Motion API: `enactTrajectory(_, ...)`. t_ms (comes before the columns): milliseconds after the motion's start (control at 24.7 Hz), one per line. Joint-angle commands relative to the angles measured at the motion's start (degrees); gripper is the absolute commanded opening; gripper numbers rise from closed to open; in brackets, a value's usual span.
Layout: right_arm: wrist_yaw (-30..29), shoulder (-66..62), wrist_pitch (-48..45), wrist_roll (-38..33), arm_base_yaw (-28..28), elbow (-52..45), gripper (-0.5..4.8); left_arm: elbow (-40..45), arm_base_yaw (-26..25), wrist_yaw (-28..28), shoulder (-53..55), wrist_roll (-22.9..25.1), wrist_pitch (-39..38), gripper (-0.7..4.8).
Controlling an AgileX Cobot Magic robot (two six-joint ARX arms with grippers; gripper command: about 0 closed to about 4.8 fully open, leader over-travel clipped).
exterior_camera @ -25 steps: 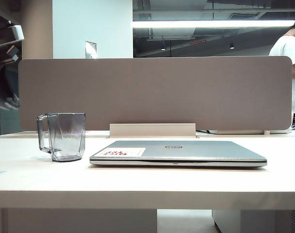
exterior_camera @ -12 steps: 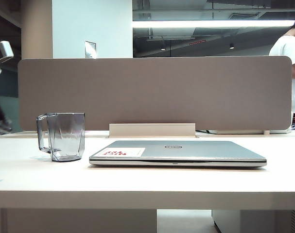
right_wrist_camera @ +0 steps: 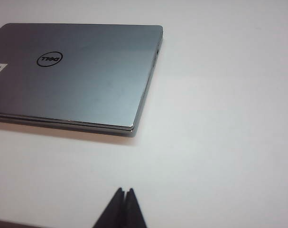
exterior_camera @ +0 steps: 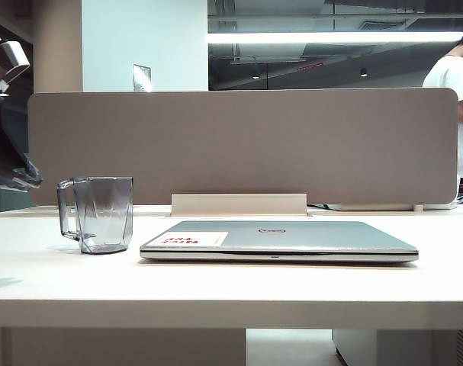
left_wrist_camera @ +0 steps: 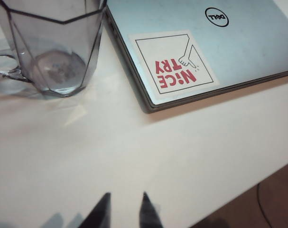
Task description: Pick up the water cup and place it on the left side of the laptop.
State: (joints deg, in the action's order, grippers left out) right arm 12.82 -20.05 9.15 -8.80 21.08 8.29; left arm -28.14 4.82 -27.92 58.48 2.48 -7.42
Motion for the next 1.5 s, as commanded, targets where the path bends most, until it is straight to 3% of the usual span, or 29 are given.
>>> enactTrajectory(41, 0.0, 0.0, -0.2, -0.2, 0.0, 0.2, -0.05, -0.2, 0.1, -0.4, -0.2, -0.1, 0.7, 0.75)
enactTrajectory(122, 0.0, 0.0, -0.2, -0.2, 0.0, 0.2, -0.05, -0.2, 0.1, -0.2, -0.2, 0.6, 0.9, 0.75)
enactTrajectory(243, 0.0, 0.0, -0.2, -0.2, 0.0, 0.2, -0.05, -0.2, 0.1, 8.5, -0.1, 4.7, 1.5, 0.75)
enactTrajectory(365, 0.0, 0.0, -0.2, -0.2, 0.0, 0.2, -0.05, 0.9, -0.6, 15.7, -1.3, 4.5, 3.0, 0.75)
enactTrajectory(567, 0.0, -0.1, 0.0, -0.2, 0.0, 0.2, -0.05, 9.8, -0.9, 22.7, -11.2, 2.6, 15.6, 0.76)
enactTrajectory(648, 0.6, -0.1, 0.0, -0.2, 0.0, 0.2, -0.05, 16.1, -1.7, 27.1, -20.0, 2.6, 19.7, 0.76)
enactTrajectory(810, 0.3, -0.1, 0.0, -0.2, 0.0, 0.2, -0.05, 23.1, -2.6, 28.1, -31.9, 2.5, 20.0, 0.75)
enactTrajectory(932, 0.3, 0.0, 0.0, -0.2, 0.0, 0.2, -0.05, 27.0, -5.1, 28.1, -41.3, -1.1, 19.7, 0.75)
enactTrajectory(1499, 0.3, 0.0, 0.0, -0.2, 0.0, 0.2, -0.05, 27.7, -6.7, 27.8, -57.2, -1.0, 4.2, 0.76)
